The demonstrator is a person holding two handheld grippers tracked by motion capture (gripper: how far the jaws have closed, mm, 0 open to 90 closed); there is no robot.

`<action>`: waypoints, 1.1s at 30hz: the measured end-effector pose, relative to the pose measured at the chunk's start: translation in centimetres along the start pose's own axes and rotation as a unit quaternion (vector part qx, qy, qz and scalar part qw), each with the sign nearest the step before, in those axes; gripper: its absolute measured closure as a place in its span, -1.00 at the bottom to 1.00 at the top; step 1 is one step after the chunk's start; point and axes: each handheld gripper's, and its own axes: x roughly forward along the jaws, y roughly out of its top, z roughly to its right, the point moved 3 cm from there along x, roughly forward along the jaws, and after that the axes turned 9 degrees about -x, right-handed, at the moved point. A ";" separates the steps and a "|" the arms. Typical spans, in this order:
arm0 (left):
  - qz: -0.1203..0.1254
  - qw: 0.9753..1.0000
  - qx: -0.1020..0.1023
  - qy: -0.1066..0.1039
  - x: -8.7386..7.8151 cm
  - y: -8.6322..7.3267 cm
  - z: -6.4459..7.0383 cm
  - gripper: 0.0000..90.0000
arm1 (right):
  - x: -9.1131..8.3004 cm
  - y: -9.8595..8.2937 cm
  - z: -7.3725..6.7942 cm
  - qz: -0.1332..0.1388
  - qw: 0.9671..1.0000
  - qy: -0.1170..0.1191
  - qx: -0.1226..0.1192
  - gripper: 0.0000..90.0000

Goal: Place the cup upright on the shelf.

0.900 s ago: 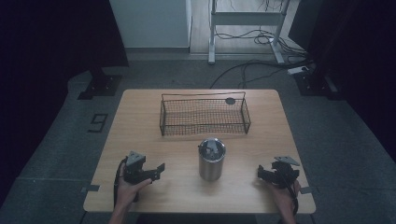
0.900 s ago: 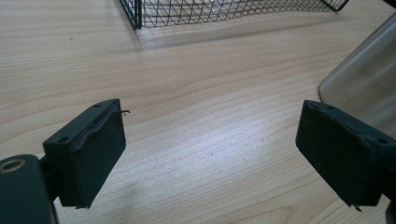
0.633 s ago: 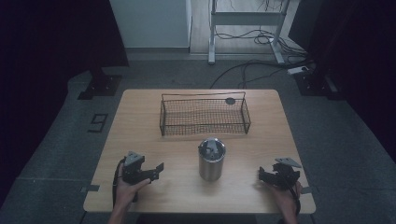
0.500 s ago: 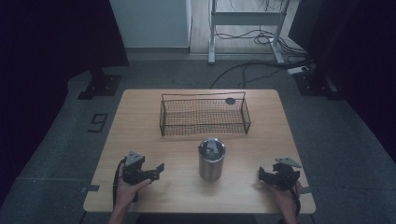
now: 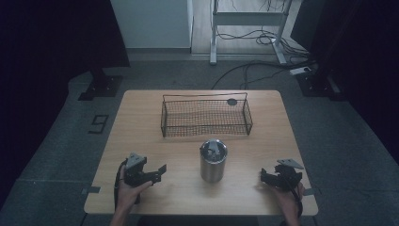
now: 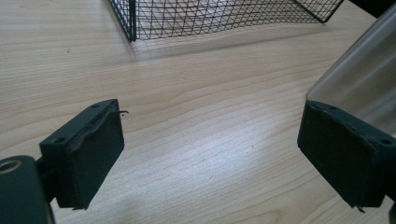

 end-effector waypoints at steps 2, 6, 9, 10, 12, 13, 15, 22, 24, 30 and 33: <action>0.000 1.000 0.001 0.001 0.0 0.0 0.0 -0.84 | 0.0 0.0 0.0 0.000 1.000 0.000 0.000 -0.95; 0.004 1.000 0.004 -0.001 -0.2 0.1 0.2 -0.84 | 0.0 0.0 0.0 -0.001 1.000 0.000 0.000 -0.95; 0.017 1.000 0.007 -0.001 -0.7 0.4 0.5 -0.84 | 0.0 0.0 0.0 -0.001 1.000 0.000 0.000 -0.95; 0.022 1.000 0.006 0.000 -0.8 0.5 0.6 -0.84 | 0.0 0.0 0.0 -0.001 1.000 0.000 0.000 -0.95; 0.027 1.000 0.002 -0.004 -1.1 0.6 0.7 -0.84 | 0.0 0.0 0.0 -0.001 1.000 0.000 0.000 -0.95; 0.028 1.000 0.003 -0.007 -1.3 0.7 0.8 -0.84 | 0.0 0.0 0.0 -0.001 1.000 0.000 0.000 -0.95; 0.033 0.999 0.002 -0.011 -1.5 0.9 1.1 -0.84 | 0.0 0.0 0.0 -0.001 1.000 0.000 0.000 -0.95; 0.036 0.999 0.017 -0.027 -2.1 1.4 2.6 -0.86 | 0.0 0.0 0.0 -0.001 1.000 0.000 0.000 -0.95; 0.036 0.999 0.018 -0.030 -2.1 1.4 2.9 -0.87 | 0.0 0.0 0.0 0.000 1.000 0.000 0.000 -0.95; 0.031 0.998 0.035 -0.038 -1.8 1.6 4.5 -0.88 | 0.0 0.0 0.0 0.000 1.000 0.001 -0.001 -0.94; 0.026 0.998 0.046 -0.044 -1.6 1.7 5.3 -0.91 | 0.0 0.0 0.0 0.000 1.000 0.002 -0.001 -0.94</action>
